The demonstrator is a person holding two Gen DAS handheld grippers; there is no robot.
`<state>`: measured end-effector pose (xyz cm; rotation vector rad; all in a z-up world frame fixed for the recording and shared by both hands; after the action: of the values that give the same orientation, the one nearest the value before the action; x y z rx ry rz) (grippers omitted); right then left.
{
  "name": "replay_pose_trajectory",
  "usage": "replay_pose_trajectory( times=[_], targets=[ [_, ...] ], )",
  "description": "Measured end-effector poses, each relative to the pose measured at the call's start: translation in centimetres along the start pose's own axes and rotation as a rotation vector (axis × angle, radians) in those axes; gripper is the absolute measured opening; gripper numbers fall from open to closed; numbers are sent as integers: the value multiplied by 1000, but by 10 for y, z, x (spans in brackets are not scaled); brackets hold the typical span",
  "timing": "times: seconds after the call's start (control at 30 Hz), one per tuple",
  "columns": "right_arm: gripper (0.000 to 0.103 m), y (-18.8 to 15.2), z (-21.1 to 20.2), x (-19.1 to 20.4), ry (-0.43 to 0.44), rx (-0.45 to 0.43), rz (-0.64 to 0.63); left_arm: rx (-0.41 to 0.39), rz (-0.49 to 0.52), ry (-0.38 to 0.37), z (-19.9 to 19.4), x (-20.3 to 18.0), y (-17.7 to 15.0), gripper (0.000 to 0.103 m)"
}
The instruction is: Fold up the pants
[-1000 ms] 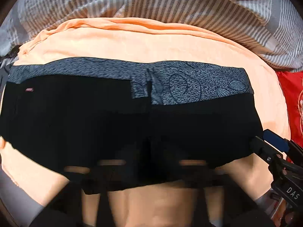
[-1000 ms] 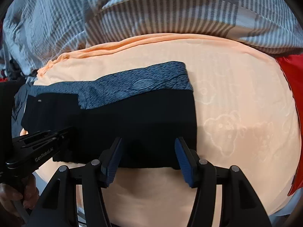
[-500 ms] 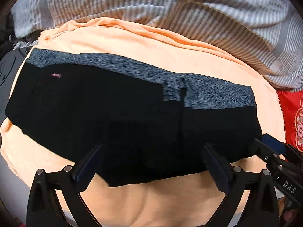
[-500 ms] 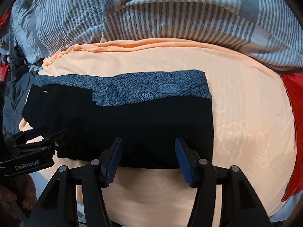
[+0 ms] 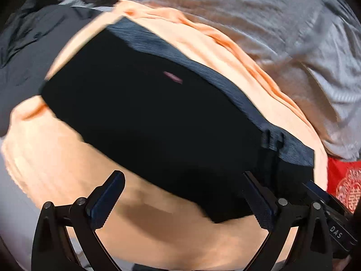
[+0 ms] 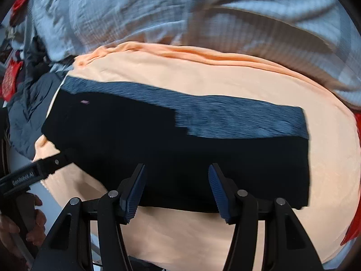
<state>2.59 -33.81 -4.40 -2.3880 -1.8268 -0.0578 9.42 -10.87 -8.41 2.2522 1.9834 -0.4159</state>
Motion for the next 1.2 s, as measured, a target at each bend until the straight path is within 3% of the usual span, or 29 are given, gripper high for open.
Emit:
replay_pose_trajectory(
  times=[0.2,0.37,0.53,0.83,0.93,1.07,1.2],
  targets=[
    [63,3,15,43,13,43,-72,-73,-76,74,-21,51,13,102],
    [64,2,27,66,6,76,-117,-72,-194,16,-20,89,25,102],
    [64,1,35,76,0,100,-133,-100,-243,-22,-17,110,28,102],
    [64,4,50,86,-8,129,-147,-128,-308,-265,-1,139,46,101],
    [64,5,54,91,-9,135,-156,-127,-288,-317,4,138,52,95],
    [64,7,59,97,-6,143,-163,-131,-272,-362,9,137,55,95],
    [64,8,62,102,5,147,-165,-167,-275,-473,4,138,54,95]
  ],
)
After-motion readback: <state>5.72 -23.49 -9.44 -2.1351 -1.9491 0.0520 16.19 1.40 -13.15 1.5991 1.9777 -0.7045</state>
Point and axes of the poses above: each gripper's, at about its wrist camera, not at the fingertips, and z roughly the way its jaws point, x to its left, y to its top, the point moved 2 cm from there along z, roughly the way its jaws point, and after that the axes turned 14 degrees about x, right-handed, at the moved point
